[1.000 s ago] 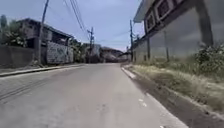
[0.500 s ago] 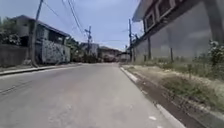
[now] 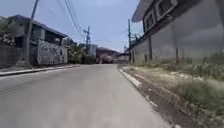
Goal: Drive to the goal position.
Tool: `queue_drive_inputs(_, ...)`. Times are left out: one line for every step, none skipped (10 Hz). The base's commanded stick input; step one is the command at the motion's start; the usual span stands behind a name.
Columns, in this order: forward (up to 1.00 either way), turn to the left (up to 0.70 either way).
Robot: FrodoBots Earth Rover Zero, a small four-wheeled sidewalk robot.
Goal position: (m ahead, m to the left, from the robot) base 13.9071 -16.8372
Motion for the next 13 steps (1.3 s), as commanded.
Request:
queue_drive_inputs(1.00, 0.00)
queue_drive_inputs(1.00, 0.00)
queue_drive_inputs(1.00, 0.00)
queue_drive_inputs(1.00, 0.00)
queue_drive_inputs(1.00, 0.00)
queue_drive_inputs(1.00, 0.00)
queue_drive_inputs(1.00, 0.00)
queue_drive_inputs(1.00, 0.01)
queue_drive_inputs(1.00, 0.04)
queue_drive_inputs(1.00, 0.15)
queue_drive_inputs(1.00, 0.30)
queue_drive_inputs(1.00, 0.06)
queue_drive_inputs(1.00, 0.00)
